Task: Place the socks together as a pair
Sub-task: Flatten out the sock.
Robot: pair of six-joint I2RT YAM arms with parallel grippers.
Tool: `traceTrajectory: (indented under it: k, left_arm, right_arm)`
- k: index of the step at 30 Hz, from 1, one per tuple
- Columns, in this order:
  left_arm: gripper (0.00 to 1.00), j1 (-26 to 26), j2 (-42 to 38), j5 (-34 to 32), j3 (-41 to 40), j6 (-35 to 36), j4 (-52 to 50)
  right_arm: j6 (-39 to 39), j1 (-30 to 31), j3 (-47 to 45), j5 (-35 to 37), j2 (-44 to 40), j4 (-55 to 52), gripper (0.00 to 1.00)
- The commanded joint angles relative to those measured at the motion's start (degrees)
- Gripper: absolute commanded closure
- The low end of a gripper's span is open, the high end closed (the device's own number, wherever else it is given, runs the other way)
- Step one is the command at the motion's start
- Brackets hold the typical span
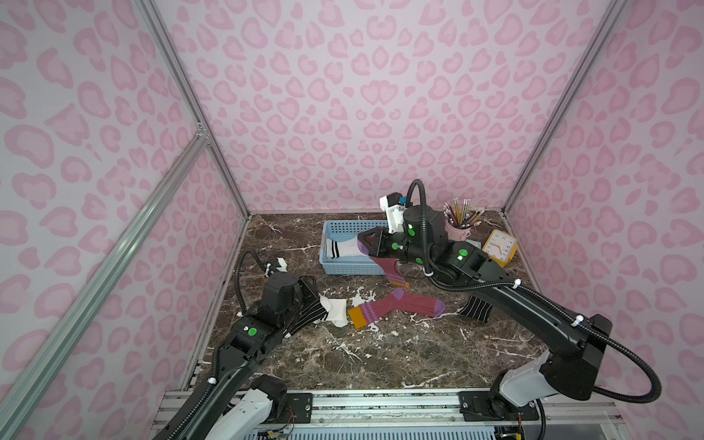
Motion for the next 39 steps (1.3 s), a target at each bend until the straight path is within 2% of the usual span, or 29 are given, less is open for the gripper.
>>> traceTrajectory:
  k: [1,3,5,13,16,20,24,29,39]
  left_arm:
    - [0.6,2.86,-0.34,3.36,1.1,2.13,1.25]
    - [0.6,3.98,-0.58,3.81,1.28,2.54,1.18]
    - [0.6,4.41,-0.71,4.32,1.05,2.65,1.35]
    - [0.61,4.43,-1.83,6.64,-2.93,1.87,4.04]
    - [0.61,4.48,-2.72,9.28,-6.21,2.13,7.1]
    - [0.61,4.43,-0.32,14.64,-9.84,3.38,9.63]
    - [0.61,3.86,4.6,17.8,-10.44,6.79,8.91]
    - [0.62,3.47,8.74,14.19,-10.09,9.69,5.14]
    - [0.62,3.44,14.85,13.27,-12.08,9.96,8.37]
  right_arm:
    - [-4.31,0.92,3.98,-0.75,1.34,0.44,1.0]
    - [-4.7,0.77,0.75,-1.25,-0.41,1.38,1.0]
    - [-4.53,0.16,-6.45,-2.15,-4.38,4.7,1.0]
    - [-2.13,-8.23,-48.67,-10.83,-20.27,16.31,1.0]
    - [-2.64,-12.11,-57.35,-11.24,-23.7,17.08,1.0]
    - [-3.39,-15.29,-60.44,-12.53,-25.55,17.81,1.0]
    - [-3.36,-15.88,-59.55,-13.35,-25.58,18.06,1.0]
    - [-2.95,-15.84,-59.43,-12.87,-25.36,18.59,1.0]
    - [-1.55,-15.86,-60.34,-12.33,-23.98,20.46,1.0]
